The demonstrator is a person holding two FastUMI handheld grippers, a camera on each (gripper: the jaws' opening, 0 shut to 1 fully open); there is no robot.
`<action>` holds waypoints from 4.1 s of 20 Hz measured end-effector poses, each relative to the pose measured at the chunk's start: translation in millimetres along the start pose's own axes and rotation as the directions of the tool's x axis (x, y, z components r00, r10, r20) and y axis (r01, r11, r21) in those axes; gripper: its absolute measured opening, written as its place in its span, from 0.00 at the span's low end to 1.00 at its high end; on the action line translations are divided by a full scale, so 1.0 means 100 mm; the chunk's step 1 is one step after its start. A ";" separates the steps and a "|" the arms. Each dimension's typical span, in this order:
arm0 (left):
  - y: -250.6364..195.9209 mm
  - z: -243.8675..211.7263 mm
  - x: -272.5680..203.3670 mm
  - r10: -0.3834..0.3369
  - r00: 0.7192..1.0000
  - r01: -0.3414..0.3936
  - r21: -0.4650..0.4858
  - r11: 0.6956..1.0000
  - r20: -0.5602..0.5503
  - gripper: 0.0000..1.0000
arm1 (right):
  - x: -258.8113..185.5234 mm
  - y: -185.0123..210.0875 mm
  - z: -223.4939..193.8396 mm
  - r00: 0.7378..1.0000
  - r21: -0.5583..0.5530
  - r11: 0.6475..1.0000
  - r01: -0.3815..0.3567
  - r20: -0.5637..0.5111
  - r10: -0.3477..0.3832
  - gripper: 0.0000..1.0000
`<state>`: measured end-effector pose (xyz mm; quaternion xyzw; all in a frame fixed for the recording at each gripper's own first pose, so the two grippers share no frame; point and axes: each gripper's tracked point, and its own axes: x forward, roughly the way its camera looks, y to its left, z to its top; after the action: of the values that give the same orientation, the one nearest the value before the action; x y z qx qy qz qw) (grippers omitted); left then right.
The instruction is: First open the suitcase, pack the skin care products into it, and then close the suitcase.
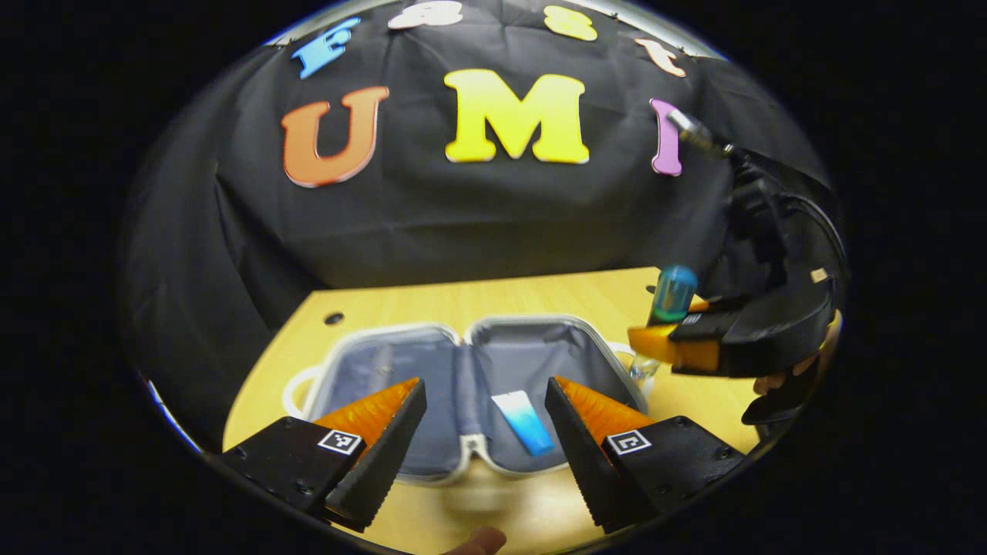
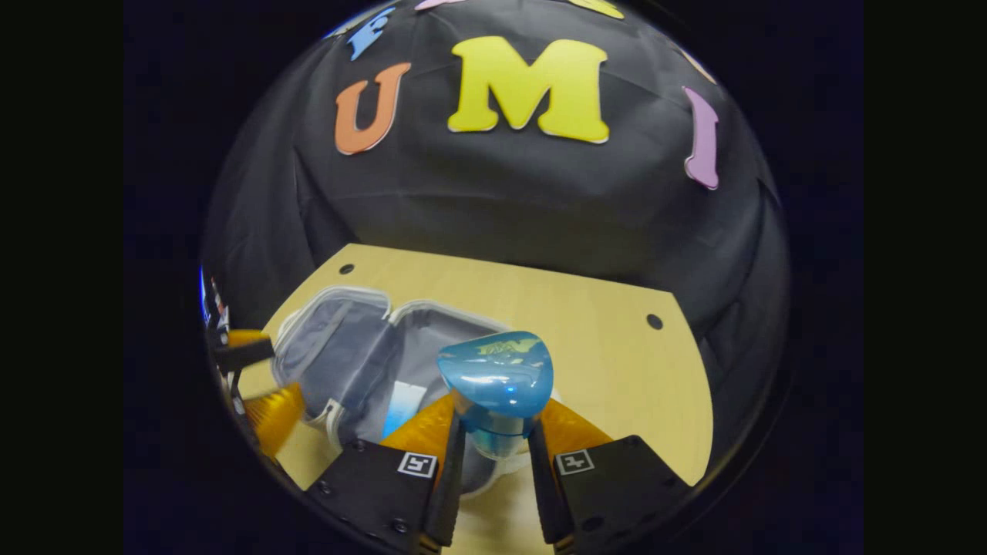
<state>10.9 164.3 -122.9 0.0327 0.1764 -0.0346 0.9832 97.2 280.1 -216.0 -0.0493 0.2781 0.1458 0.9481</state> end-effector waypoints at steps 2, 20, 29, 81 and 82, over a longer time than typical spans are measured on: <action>0.11 0.15 -0.17 0.017 0.998 -0.019 0.022 1.000 0.058 0.98 | 0.11 0.23 -0.19 0.997 0.017 0.999 -0.034 -0.061 0.035 0.39; 0.61 0.42 -0.54 0.108 0.984 -0.094 -0.099 0.991 0.142 0.98 | 0.90 0.47 -0.73 0.956 0.046 0.998 0.043 -0.291 -0.028 0.36; 1.12 0.06 -0.60 0.196 0.980 -0.190 -0.126 0.974 0.040 0.99 | 1.07 0.45 -0.96 0.925 0.132 0.988 0.079 -0.379 -0.023 0.39; 2.40 -0.78 0.62 -0.018 0.991 -0.105 -0.855 0.508 -0.132 0.03 | -2.32 -0.79 0.79 0.891 0.078 0.977 0.199 0.401 -0.213 0.78; 2.35 -0.67 0.59 -0.020 0.991 -0.104 -0.837 0.537 -0.136 0.03 | -2.34 -0.77 0.81 0.890 0.077 0.979 0.186 0.409 -0.202 0.80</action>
<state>62.0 399.6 -193.6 -0.4374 0.2336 0.0800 0.8647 -25.5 162.8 -20.5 -0.0277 0.0669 0.0526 0.9960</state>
